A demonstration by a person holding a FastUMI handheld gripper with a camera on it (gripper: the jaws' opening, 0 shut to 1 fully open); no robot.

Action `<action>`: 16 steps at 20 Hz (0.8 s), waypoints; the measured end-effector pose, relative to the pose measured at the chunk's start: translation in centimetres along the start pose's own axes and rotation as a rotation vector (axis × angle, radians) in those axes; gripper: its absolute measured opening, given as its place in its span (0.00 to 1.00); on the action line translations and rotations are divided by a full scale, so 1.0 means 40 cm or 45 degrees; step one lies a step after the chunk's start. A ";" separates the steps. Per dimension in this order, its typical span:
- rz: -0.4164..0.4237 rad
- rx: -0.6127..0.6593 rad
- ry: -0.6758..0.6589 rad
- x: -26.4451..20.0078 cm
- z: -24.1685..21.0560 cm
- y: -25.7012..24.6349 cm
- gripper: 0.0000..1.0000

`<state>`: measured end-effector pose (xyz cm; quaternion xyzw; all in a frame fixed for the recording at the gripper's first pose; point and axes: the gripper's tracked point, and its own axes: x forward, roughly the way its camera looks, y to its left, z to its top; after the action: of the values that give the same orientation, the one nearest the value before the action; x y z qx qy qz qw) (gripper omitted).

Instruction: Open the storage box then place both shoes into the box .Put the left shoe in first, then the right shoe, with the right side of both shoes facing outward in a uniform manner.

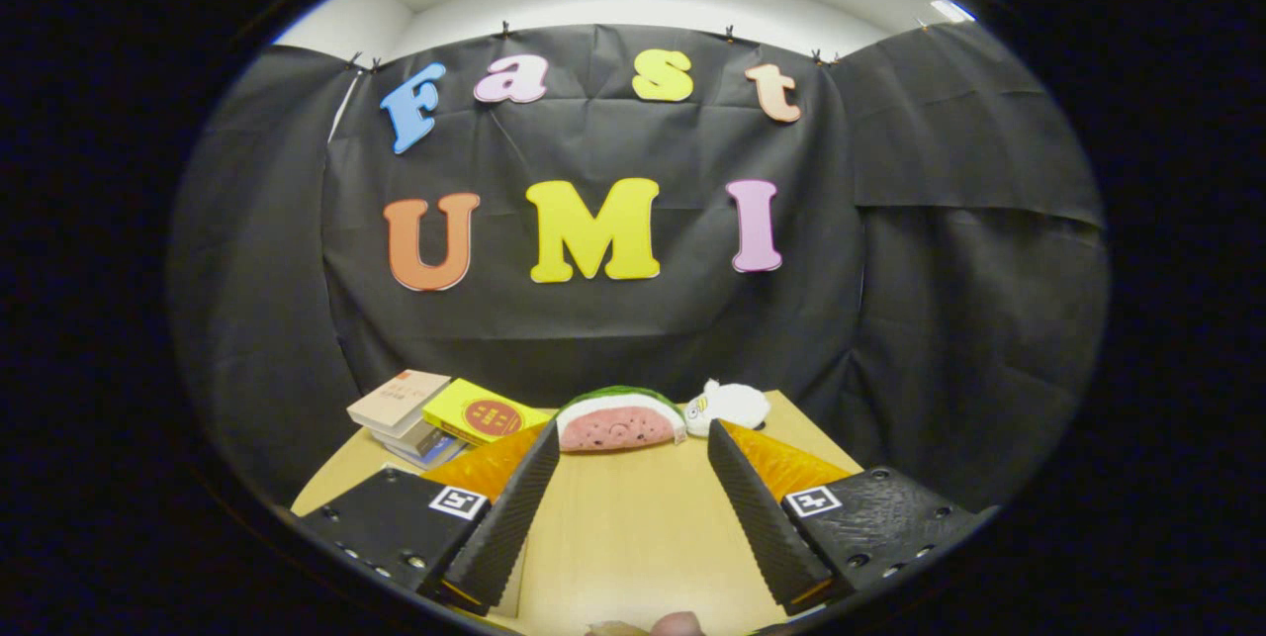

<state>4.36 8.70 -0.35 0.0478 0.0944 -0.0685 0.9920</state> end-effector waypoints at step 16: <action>0.074 0.025 -0.008 0.044 0.051 -0.213 0.95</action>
<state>5.22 -0.13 0.62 0.0602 0.0892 -0.0407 0.9934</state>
